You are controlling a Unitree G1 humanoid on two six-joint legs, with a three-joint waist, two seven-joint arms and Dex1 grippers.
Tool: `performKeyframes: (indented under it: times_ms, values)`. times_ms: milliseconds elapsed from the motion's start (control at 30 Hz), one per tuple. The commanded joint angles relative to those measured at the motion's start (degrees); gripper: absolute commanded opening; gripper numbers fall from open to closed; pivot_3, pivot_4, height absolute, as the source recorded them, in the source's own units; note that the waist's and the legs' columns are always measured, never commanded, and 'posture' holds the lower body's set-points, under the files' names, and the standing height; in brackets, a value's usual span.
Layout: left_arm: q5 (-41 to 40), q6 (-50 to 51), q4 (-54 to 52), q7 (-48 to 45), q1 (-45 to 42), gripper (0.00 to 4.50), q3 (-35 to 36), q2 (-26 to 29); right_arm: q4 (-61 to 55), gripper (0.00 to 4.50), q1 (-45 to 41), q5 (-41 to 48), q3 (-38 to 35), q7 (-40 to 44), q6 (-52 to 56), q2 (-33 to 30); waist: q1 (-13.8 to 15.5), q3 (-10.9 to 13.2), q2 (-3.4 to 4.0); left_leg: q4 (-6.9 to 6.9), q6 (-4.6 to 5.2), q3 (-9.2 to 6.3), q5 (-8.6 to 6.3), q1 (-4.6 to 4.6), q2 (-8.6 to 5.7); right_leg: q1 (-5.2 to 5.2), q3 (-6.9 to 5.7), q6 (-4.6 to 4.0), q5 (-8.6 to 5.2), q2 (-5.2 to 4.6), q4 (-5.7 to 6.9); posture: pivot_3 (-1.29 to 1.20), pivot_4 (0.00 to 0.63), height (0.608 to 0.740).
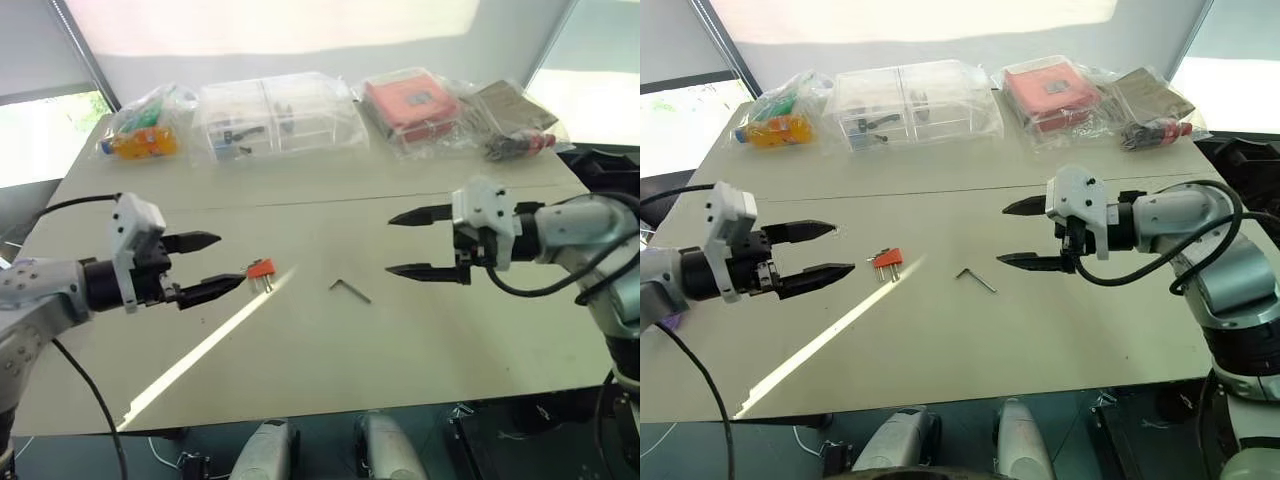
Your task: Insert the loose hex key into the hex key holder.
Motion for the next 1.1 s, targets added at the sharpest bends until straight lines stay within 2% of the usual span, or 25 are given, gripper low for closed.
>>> performKeyframes:
  times_ms: [33,767,867,1100]
  values:
    - [0.0,-0.6,-0.5,-0.1,0.2,4.47,1.2,0.6,0.4,3.67,-1.7,-0.3,-0.2,0.4,-1.0,0.4,0.0,0.0,0.00,0.00,0.00,0.00,0.00,-0.02,0.00,-0.02,0.00,0.00,0.00,0.00,-0.01,0.00,0.150,0.740]
    - [1.8,-2.3,-1.6,2.8,1.3,4.47,0.5,-1.2,3.5,3.67,-3.3,-4.5,1.5,-1.7,-5.4,6.0,0.0,0.0,0.01,-0.02,-0.01,0.00,0.00,-0.09,0.00,-0.10,0.02,0.00,0.01,-0.02,-0.02,0.00,0.150,0.740]
    - [1.7,-2.5,-2.1,4.1,2.1,4.47,1.2,-2.2,5.3,3.67,-4.2,-5.9,3.0,-2.5,-6.7,8.5,-0.1,0.0,0.01,-0.02,-0.01,0.00,0.00,-0.08,0.00,-0.10,0.02,0.00,0.01,-0.02,-0.02,0.00,0.150,0.740]
    - [4.9,-3.5,-3.0,11.8,7.7,4.47,3.8,-7.4,18.1,3.67,-7.3,-13.8,10.2,-5.9,-17.0,20.4,-1.1,0.0,0.01,-0.06,-0.19,0.01,0.11,-0.10,0.00,-0.19,0.04,-0.01,0.01,-0.01,0.05,0.00,0.150,0.740]
